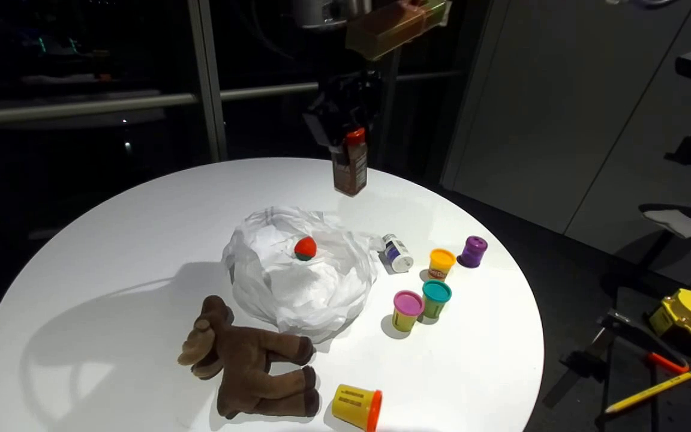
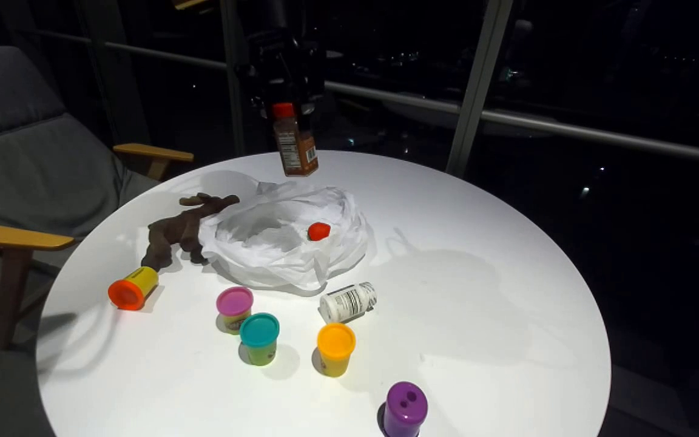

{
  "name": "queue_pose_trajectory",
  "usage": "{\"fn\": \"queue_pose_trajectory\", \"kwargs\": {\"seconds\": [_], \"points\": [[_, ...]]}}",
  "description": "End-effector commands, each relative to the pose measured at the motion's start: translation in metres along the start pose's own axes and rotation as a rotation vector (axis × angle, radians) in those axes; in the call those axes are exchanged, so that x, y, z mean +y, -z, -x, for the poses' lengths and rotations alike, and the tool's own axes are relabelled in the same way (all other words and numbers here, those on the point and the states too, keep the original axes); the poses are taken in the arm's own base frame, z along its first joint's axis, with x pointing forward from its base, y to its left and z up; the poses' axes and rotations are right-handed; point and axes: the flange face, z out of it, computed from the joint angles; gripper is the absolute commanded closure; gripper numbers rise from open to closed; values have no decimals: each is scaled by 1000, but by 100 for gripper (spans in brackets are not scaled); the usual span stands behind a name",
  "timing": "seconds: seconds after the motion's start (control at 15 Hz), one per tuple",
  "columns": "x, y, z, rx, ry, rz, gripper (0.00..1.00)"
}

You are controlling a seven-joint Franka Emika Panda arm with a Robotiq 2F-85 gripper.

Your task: Put the objects on the table into the plastic bag.

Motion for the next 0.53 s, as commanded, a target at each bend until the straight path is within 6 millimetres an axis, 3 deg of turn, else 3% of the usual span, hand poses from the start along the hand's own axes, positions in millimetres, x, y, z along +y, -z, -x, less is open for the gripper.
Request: {"fn": "queue_pose_trajectory", "kwargs": {"seconds": [0.0,0.27,0.47], "points": [[-24,-46,-49,-72,44,-15,75],[-22,-110,-77,-162,31,-9,75],[-3,-140,-99,-173,21,-31,75]]}}
